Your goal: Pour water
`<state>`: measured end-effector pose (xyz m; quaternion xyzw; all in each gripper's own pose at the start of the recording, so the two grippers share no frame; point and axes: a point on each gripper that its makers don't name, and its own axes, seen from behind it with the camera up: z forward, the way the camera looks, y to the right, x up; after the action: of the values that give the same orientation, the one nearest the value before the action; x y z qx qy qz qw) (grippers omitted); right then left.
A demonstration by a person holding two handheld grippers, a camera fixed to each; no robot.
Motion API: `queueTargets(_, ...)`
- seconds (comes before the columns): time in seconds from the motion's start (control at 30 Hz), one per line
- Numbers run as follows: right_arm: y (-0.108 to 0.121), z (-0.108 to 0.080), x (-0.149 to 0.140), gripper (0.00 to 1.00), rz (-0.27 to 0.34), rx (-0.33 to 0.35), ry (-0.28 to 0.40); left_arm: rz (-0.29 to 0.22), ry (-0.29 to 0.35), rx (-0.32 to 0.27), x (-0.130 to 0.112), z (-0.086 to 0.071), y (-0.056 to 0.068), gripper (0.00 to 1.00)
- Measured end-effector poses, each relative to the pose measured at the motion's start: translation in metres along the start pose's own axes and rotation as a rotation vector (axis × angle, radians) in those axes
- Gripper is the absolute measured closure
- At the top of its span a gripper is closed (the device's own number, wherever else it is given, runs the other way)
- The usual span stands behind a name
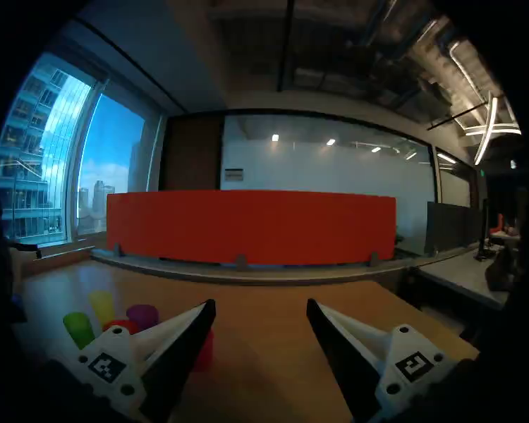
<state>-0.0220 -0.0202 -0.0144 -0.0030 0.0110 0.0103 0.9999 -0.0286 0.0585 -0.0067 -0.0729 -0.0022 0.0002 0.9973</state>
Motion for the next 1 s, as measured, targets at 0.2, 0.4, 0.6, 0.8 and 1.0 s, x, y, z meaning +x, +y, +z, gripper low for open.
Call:
queueTargets(0.2,0.000,-0.003,0.000,0.00,0.009,-0.023,0.008,0.013,0.047,0.026,0.014,0.001,-0.004,0.01)
queueTargets(0.4,0.002,-0.004,0.001,0.00,-0.002,-0.037,0.003,0.029,0.073,0.055,0.018,0.000,-0.006,0.01)
queueTargets(0.6,0.002,-0.008,0.012,0.00,-0.032,-0.047,0.019,0.016,0.080,0.071,0.014,0.002,-0.007,0.01)
queueTargets(0.8,0.001,-0.011,0.021,0.00,-0.048,-0.057,0.031,0.034,0.092,0.100,0.007,0.002,-0.010,0.01)
queueTargets(1.0,-0.001,-0.012,0.025,0.00,-0.028,-0.054,0.031,0.045,0.099,0.115,-0.005,0.001,-0.011,0.01)
